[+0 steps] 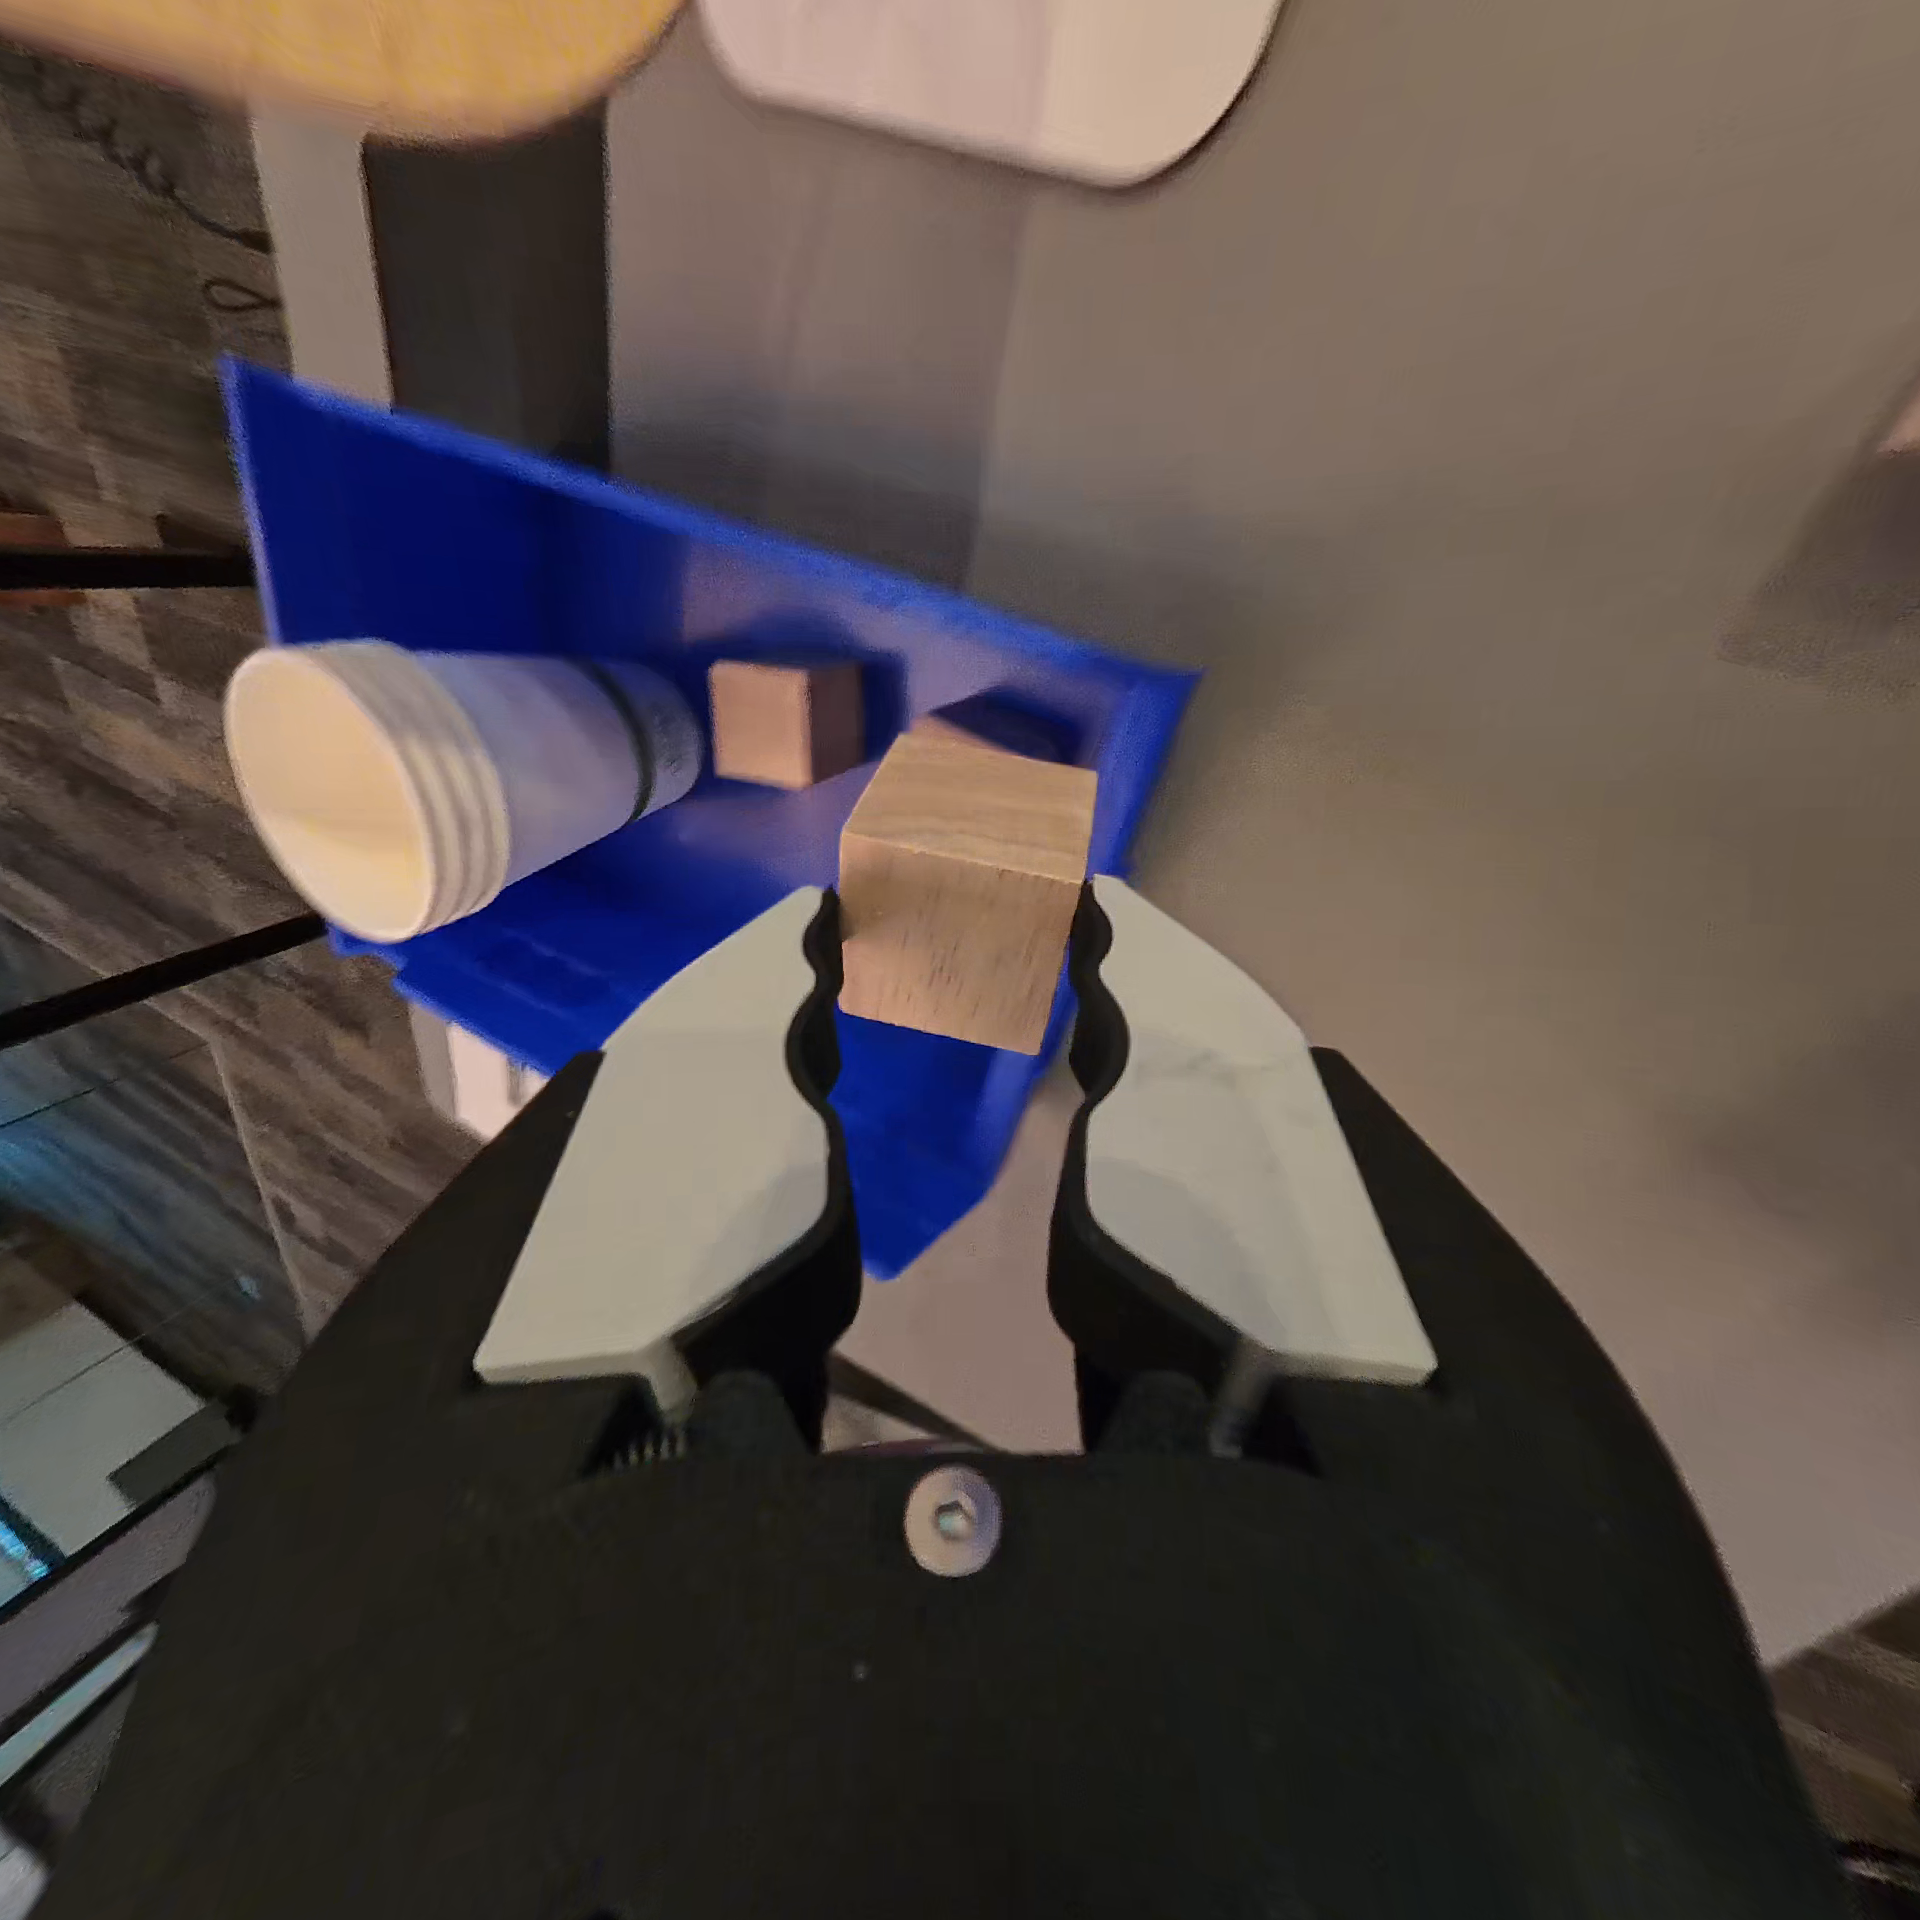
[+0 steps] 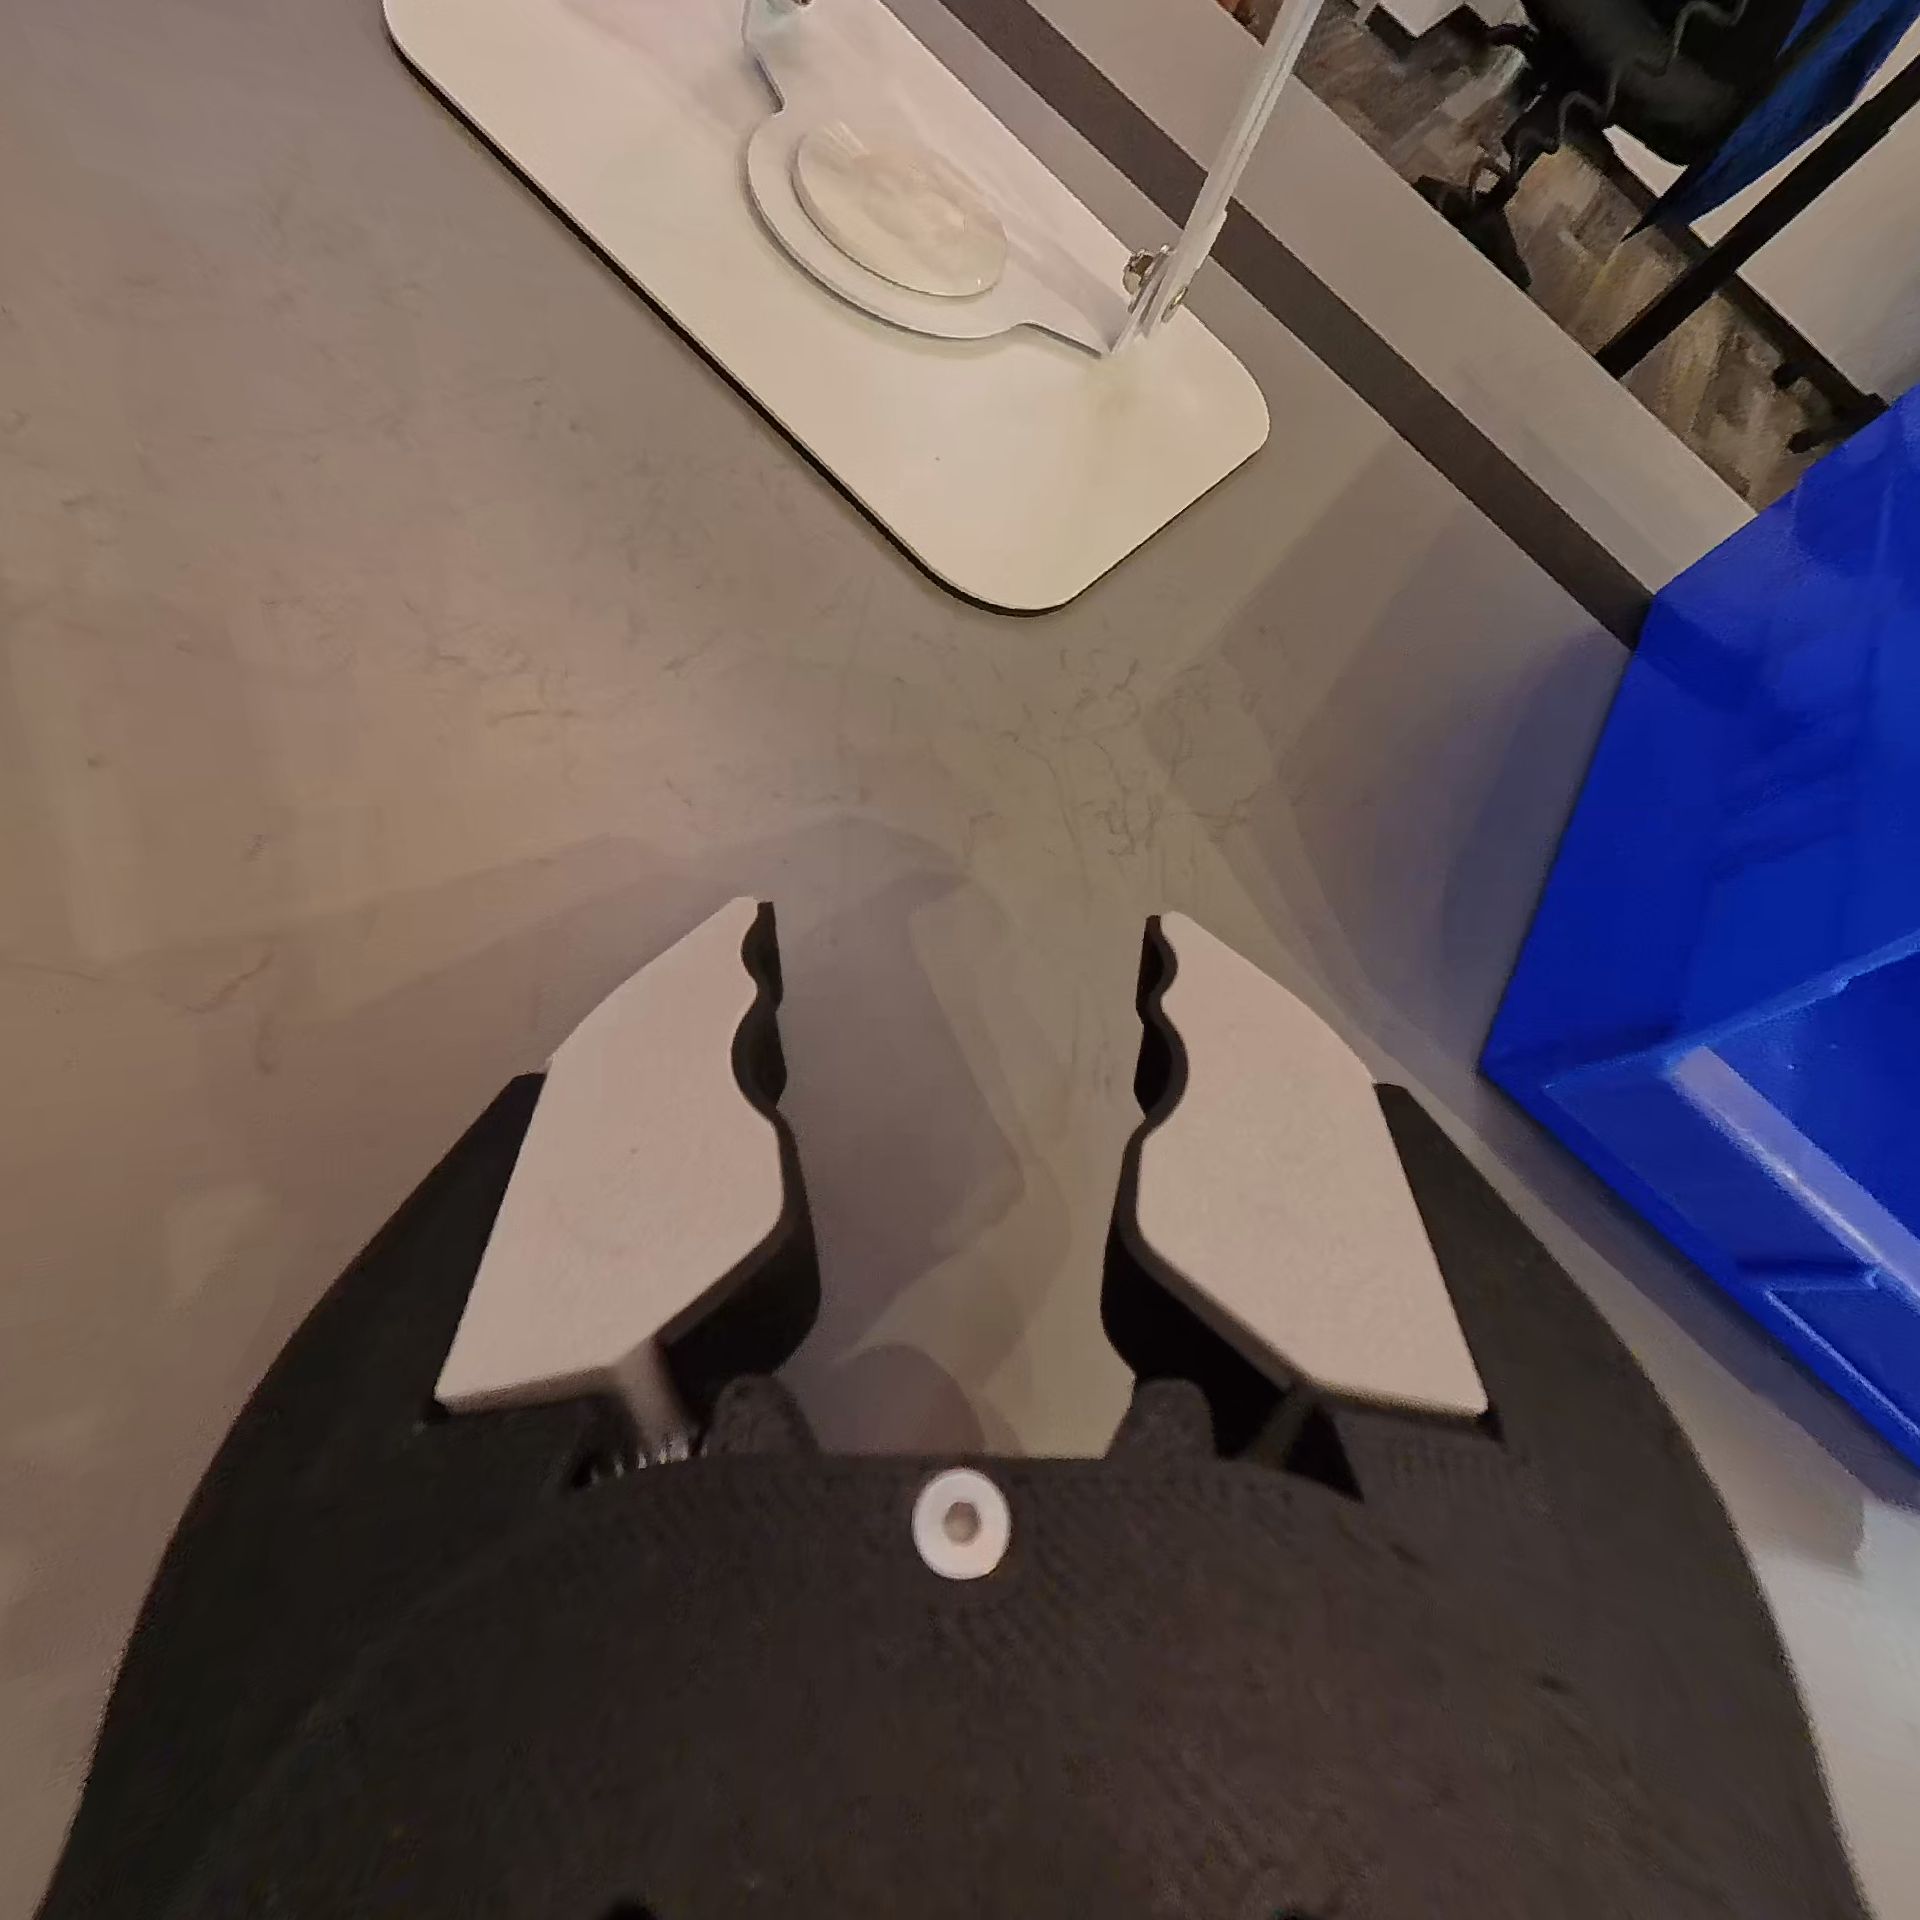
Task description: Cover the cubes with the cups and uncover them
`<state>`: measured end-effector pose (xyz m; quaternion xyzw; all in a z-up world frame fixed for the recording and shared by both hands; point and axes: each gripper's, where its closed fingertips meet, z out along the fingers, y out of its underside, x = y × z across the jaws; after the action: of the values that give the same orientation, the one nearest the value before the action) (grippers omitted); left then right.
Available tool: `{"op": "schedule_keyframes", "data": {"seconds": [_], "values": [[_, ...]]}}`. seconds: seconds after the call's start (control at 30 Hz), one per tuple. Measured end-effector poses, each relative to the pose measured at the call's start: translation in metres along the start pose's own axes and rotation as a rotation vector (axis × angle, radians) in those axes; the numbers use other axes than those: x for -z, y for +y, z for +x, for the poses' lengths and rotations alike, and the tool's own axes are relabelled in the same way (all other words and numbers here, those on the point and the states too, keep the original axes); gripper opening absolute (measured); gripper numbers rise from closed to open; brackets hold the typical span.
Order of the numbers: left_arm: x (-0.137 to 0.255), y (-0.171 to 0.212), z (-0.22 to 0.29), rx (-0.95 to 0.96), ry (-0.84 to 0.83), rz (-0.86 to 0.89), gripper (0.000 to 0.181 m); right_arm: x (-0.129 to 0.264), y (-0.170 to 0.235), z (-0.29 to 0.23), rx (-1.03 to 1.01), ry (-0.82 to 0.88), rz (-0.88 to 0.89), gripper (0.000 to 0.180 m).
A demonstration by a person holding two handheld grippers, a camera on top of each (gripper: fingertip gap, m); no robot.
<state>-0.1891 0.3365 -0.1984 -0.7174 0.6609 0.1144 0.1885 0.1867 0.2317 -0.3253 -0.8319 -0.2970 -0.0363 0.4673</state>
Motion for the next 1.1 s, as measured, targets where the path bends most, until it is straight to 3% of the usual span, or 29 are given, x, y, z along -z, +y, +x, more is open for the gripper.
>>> {"op": "schedule_keyframes", "data": {"seconds": [0.3,0.47,0.9,1.1], "values": [[0.011,-0.143,0.159,-0.027,0.185,0.149,0.042,0.008,0.017,0.022,-0.017,0.003,-0.013,0.069],[-0.010,-0.191,0.205,-0.030,0.274,0.157,0.042,0.010,0.019,0.023,-0.007,-0.008,-0.008,0.068],[-0.061,-0.211,0.234,-0.097,0.273,-0.018,0.042,0.010,0.020,0.022,-0.009,-0.025,-0.009,0.068],[-0.062,-0.211,0.234,-0.060,0.263,-0.024,0.042,0.010,0.020,0.022,-0.010,-0.024,-0.010,0.067]]}}
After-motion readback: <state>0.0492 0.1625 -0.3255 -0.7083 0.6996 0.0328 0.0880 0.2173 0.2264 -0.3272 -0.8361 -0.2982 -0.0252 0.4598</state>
